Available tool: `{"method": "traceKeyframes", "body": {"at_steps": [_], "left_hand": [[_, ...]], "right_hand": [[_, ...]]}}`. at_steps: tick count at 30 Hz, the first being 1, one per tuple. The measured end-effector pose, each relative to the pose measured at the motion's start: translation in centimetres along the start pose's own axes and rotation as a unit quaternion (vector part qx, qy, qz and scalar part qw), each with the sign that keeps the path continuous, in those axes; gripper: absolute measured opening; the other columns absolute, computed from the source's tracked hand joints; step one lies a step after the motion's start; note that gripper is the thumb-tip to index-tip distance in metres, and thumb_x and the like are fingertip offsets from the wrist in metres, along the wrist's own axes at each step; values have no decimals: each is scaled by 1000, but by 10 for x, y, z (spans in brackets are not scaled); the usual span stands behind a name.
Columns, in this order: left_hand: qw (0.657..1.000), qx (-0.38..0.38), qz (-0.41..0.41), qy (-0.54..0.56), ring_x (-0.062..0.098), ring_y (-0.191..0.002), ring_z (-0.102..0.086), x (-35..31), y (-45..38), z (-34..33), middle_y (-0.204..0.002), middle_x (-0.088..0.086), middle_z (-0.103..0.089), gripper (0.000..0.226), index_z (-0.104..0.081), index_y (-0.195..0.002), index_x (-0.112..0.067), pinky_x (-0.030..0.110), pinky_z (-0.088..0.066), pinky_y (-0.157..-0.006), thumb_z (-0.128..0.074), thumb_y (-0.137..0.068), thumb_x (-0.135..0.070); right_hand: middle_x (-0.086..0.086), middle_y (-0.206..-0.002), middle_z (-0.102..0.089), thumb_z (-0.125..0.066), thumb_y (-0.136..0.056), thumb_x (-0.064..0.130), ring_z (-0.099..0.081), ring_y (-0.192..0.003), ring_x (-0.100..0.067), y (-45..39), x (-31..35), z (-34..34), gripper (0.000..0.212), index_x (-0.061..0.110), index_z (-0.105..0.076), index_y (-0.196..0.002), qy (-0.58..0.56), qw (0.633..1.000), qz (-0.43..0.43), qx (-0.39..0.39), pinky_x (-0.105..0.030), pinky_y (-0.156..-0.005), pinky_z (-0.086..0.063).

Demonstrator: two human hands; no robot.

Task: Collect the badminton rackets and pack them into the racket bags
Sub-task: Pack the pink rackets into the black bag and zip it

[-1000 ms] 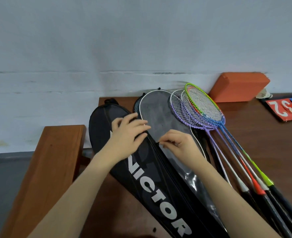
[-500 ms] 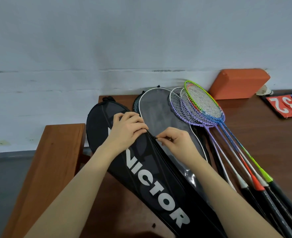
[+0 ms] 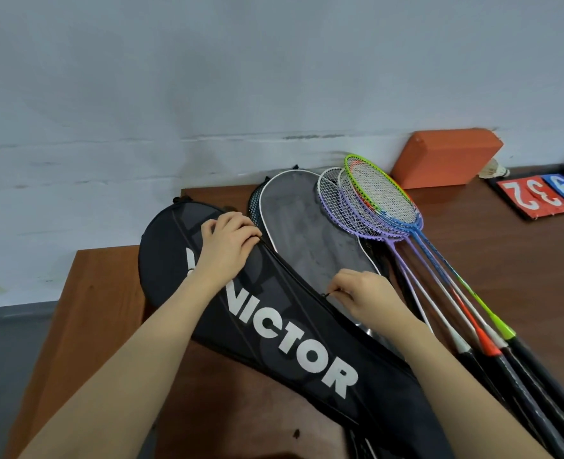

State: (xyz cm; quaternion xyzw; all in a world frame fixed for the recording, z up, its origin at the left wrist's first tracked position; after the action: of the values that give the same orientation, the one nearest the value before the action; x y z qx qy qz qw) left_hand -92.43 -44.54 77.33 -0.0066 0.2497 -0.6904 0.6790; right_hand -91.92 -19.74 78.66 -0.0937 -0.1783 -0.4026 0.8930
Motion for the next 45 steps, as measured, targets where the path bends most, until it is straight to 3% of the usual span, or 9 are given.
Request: {"method": "traceKeyframes", "body": {"at_steps": [4, 6, 10, 15, 20, 25, 30, 36, 45], "left_hand": [[995, 71, -38, 58, 15, -132, -25, -33, 23, -2, -138, -10, -45, 39, -58, -118, -29, 33, -10, -96, -39, -89, -46], [992, 63, -95, 53, 12, -131, -28, -57, 41, -3, -128, -15, -54, 35, -62, -109, -33, 35, -11, -98, -36, -89, -45], [985, 42, -32, 166, 6, -126, -33, -58, 45, -5, -97, -25, -57, 15, -66, -90, -28, 28, -3, -103, -51, -90, -26], [974, 58, 3, 219, 2, -121, -37, -49, 26, -12, -90, -24, -57, 15, -69, -85, -23, 27, 3, -106, -57, -90, -15], [977, 56, 28, 204, 5, -121, -39, -19, 7, -10, -100, -16, -61, 16, -71, -89, -22, 38, 0, -110, -57, -90, -15], [990, 46, 16, 132, 17, -125, -43, -24, 12, -19, -107, -7, -64, 22, -70, -95, -23, 40, -9, -106, -49, -89, -29], [985, 47, -110, 121, 8, -122, -39, -90, 41, -29, -107, -16, -63, 32, -67, -103, -27, 26, -11, -99, -45, -86, -42], [975, 26, -61, 211, -3, -107, -47, -79, 53, -36, -96, -24, -65, 28, -70, -93, -29, 21, -12, -101, -46, -86, -42], [991, 20, 50, 126, 4, -108, -45, -57, 42, -41, -98, -25, -65, 19, -71, -92, -35, 22, -13, -90, -53, -84, -39]], "right_hand": [[9, -79, -64, -59, -82, 20, -61, -71, -17, 1, 7, 4, 7, 17, -65, -82, -89, 994, -6, -55, -32, -63, -47], [13, -79, -62, -64, -83, 14, -61, -73, -12, -3, 12, 8, 6, 20, -65, -83, -136, 989, -5, -64, -35, -67, -50], [15, -79, -62, -66, -82, 12, -60, -74, -9, -13, 16, 8, 9, 21, -67, -82, -138, 989, 15, -50, -33, -69, -50], [10, -80, -67, -68, -82, 15, -63, -76, -10, -21, 4, 11, 3, 19, -69, -81, -122, 992, -18, -19, -35, -71, -51], [12, -64, -65, -70, -80, 5, -58, -59, 5, 3, -31, 28, 10, 13, -70, -74, -212, 970, -122, 19, -10, -61, -41], [14, -61, -64, -69, -81, 4, -57, -58, 3, 15, -36, 30, 16, 18, -70, -73, -220, 964, -146, 8, -8, -59, -40], [7, -73, -67, -68, -81, 4, -58, -64, 0, 0, -14, 29, 11, 14, -71, -77, -243, 964, -112, -11, -10, -63, -44], [3, -75, -70, -67, -79, 1, -63, -70, -5, 5, -13, 32, 12, 12, -72, -76, -239, 966, -90, 46, -19, -70, -50], [3, -76, -73, -68, -82, 4, -66, -69, -4, 42, -58, 56, 11, 12, -73, -76, -259, 947, -188, 36, -14, -66, -48]]}}
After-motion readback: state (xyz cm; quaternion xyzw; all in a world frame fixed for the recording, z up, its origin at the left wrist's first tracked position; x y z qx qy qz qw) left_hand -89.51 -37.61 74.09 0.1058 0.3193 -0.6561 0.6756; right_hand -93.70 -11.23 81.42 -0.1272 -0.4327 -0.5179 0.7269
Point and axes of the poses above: each hand's wrist, its own y-axis away from the middle knuckle, its own z-axis out of the back of the hand, x = y × z, the point moved 4 cm from there along -y, towards the middle knuckle
